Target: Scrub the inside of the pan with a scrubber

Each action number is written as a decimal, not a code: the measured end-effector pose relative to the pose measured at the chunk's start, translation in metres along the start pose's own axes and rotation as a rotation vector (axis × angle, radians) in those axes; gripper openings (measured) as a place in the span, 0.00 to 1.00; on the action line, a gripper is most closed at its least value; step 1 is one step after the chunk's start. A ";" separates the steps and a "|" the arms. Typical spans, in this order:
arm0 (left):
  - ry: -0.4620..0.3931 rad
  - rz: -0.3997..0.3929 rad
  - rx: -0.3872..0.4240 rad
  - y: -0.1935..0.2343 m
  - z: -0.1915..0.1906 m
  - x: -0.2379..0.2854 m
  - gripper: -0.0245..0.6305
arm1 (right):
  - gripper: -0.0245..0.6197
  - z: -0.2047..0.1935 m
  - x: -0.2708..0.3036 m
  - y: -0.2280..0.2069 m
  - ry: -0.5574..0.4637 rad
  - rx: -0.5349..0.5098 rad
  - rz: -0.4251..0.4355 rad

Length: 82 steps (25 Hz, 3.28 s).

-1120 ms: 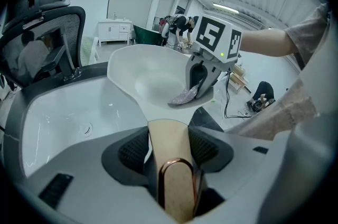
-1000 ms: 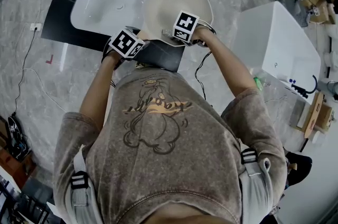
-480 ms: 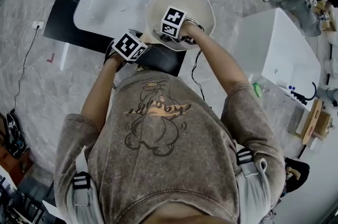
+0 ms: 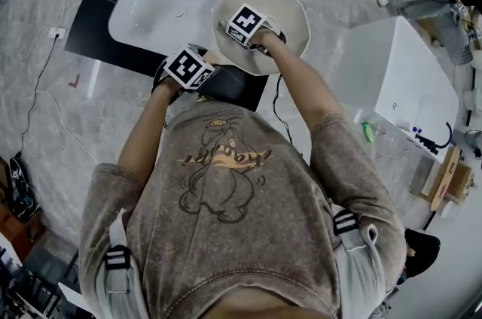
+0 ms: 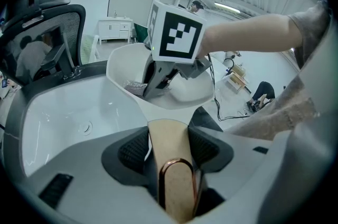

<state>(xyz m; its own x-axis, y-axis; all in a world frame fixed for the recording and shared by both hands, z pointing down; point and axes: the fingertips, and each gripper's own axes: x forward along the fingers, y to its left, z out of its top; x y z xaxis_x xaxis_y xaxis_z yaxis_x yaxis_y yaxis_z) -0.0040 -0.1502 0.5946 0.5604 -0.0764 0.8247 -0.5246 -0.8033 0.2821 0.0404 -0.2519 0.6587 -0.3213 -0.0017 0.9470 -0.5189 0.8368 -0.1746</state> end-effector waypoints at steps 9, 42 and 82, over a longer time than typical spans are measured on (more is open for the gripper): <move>-0.012 -0.001 -0.005 0.001 0.000 0.000 0.41 | 0.16 -0.023 -0.015 -0.079 0.034 -0.151 -0.370; 0.011 -0.019 -0.014 0.000 -0.002 0.000 0.41 | 0.16 -0.094 -0.018 -0.002 0.235 -0.002 -0.085; -0.229 0.156 -0.117 0.017 0.038 -0.049 0.06 | 0.16 -0.051 -0.088 0.019 -0.425 0.344 -0.112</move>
<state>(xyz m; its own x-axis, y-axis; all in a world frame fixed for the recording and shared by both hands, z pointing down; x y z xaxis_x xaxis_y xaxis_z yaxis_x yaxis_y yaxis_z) -0.0160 -0.1827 0.5402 0.5903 -0.3352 0.7343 -0.6784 -0.6990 0.2262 0.0989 -0.2076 0.5862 -0.5042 -0.3605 0.7848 -0.7737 0.5923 -0.2250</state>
